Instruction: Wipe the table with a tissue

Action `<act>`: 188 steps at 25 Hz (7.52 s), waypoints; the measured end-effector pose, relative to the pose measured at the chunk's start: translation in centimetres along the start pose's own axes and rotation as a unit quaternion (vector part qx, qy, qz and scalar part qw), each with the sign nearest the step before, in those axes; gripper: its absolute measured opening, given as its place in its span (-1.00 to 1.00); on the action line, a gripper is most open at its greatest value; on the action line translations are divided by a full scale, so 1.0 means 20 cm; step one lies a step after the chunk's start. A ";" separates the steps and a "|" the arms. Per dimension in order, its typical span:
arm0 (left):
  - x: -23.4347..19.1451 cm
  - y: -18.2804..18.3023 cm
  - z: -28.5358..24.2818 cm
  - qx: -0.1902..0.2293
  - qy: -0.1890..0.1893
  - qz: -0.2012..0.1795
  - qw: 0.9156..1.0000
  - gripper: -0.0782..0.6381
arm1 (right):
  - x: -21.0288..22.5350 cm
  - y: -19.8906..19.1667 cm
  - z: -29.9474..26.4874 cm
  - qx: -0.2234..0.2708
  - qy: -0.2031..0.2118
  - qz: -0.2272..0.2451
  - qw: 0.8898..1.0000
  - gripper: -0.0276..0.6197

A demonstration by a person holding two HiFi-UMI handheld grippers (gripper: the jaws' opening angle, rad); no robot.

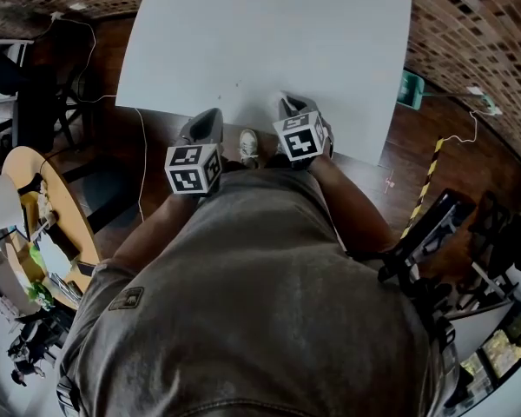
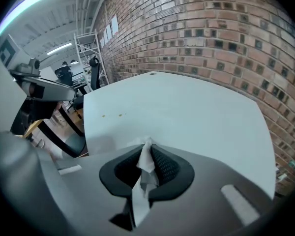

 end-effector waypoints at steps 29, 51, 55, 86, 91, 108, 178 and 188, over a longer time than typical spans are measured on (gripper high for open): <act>-0.29 0.09 -0.05 0.012 0.011 0.008 1.000 -0.78 | -0.05 0.17 -0.11 0.011 -0.011 -0.016 1.000 -0.78; -0.83 0.16 -0.13 0.010 -0.017 0.015 1.000 -0.78 | 0.00 0.38 -0.28 0.003 -0.114 -0.084 0.990 -0.78; -0.83 0.14 -0.14 0.005 -0.017 0.016 1.000 -0.78 | -0.04 0.38 -0.28 -0.004 -0.102 -0.073 0.992 -0.78; -0.81 0.03 -0.06 -0.018 -0.020 0.010 1.000 -0.78 | -0.44 0.34 -0.35 -0.038 -0.007 -0.014 0.999 -0.78; -0.80 0.03 -0.07 -0.022 -0.025 0.006 0.999 -0.78 | -0.46 0.34 -0.35 -0.041 0.000 -0.019 0.999 -0.78; -0.85 0.04 -0.08 -0.027 -0.026 0.004 0.999 -0.78 | -0.67 0.41 -0.44 -0.038 0.031 0.012 0.999 -0.78; -0.84 -0.06 -0.14 -0.054 -0.074 -0.040 0.995 -0.78 | -0.66 0.30 -0.35 -0.017 -0.041 -0.060 0.997 -0.78; -0.60 -0.04 -0.16 -0.040 -0.105 -0.056 0.992 -0.78 | -0.50 0.16 -0.15 -0.009 -0.082 -0.100 0.992 -0.78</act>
Point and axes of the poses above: the fingertips, and each gripper's own axes: z backward along the fingers, x to its right, y out of its top, the point moved 3 cm from there along z, backward along the fingers, and after that the axes turned 7 degrees about y, right-handed, at the moved point
